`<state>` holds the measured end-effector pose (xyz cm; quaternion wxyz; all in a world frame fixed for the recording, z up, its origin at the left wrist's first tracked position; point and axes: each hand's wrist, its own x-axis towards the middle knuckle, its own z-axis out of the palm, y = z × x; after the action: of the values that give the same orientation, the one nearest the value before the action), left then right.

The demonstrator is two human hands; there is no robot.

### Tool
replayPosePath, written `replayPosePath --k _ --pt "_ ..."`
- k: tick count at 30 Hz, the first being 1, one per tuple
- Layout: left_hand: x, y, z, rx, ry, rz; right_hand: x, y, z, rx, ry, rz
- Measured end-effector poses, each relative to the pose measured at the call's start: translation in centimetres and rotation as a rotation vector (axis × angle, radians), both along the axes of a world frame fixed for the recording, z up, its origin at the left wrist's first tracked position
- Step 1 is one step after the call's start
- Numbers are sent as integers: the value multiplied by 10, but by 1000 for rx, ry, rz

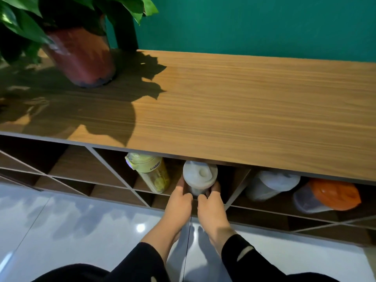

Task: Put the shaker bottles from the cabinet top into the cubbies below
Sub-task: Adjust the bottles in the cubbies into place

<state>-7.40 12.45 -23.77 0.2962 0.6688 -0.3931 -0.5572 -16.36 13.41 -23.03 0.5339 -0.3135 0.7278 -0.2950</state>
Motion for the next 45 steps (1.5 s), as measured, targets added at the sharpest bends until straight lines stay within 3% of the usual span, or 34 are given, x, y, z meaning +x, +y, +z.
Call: replayPosePath --k 5,11,13,18,21,27,30,33,45 --pt "4 -15 -4 24 102 -72 0 7 -5 -27 82 -7" --pt "1 -17 -11 22 158 -3 -7 6 -11 107 -17 -54" --pt "0 -13 -13 40 128 118 -2 11 -11 164 -66 30" --pt "21 3 -19 132 226 704 16 10 -4 147 -126 235" --pt "48 -1 -16 65 71 871 32 3 -6 66 -149 285" --pt "66 -17 -5 -59 44 607 63 -12 -6 -75 -7 380" --pt "70 -17 -8 -42 75 511 76 -20 -2 -105 -62 362" --pt "72 -13 -7 -46 53 489 84 -31 -2 -93 -138 300" --pt "79 -19 -8 -35 98 460 83 -33 -15 -152 -90 364"
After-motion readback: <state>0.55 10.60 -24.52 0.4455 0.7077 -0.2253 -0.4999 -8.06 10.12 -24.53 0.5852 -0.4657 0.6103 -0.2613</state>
